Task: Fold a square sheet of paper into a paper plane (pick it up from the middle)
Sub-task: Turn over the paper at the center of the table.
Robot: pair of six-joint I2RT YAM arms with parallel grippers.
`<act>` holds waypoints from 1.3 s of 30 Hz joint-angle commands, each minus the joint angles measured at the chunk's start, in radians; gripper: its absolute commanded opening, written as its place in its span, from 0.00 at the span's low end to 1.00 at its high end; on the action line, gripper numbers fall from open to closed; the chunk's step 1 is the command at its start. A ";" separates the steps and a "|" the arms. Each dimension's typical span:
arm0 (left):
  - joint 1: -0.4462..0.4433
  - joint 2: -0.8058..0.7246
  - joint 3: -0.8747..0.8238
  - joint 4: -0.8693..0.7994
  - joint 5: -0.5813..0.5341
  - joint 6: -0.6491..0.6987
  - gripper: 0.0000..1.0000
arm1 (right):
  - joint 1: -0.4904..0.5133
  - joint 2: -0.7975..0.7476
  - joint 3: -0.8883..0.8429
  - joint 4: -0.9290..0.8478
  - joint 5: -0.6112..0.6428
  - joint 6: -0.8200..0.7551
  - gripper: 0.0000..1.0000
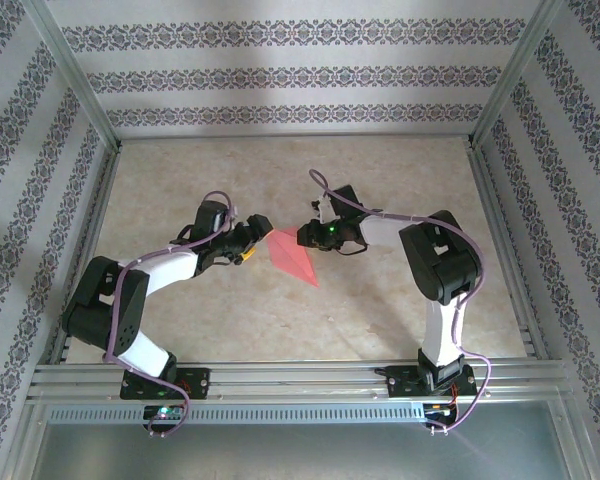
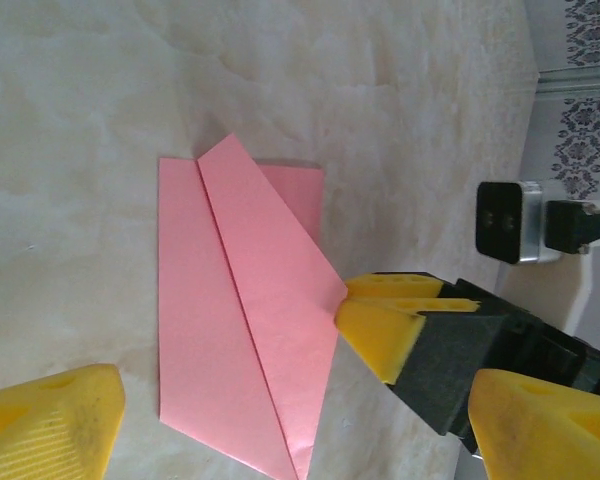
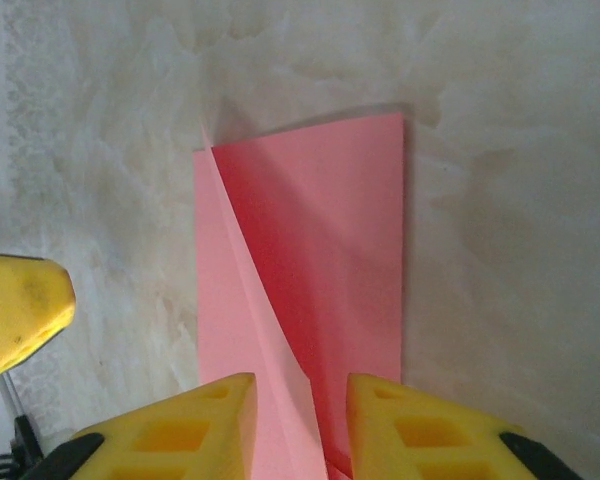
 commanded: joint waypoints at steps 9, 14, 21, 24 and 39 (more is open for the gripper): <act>-0.013 0.017 0.028 0.048 0.072 0.050 0.95 | -0.016 0.037 0.040 0.033 -0.129 -0.023 0.06; -0.005 -0.051 0.104 -0.100 0.102 0.195 0.98 | -0.038 -0.049 -0.001 0.145 -0.193 0.048 0.03; -0.008 -0.100 0.057 0.143 0.204 0.073 0.99 | -0.068 -0.164 -0.056 0.344 -0.266 0.240 0.02; -0.022 -0.092 0.036 0.276 0.224 0.004 0.98 | -0.077 -0.193 -0.075 0.439 -0.284 0.334 0.02; -0.069 0.090 0.068 0.689 0.298 -0.187 0.60 | -0.095 -0.172 -0.108 0.759 -0.366 0.648 0.02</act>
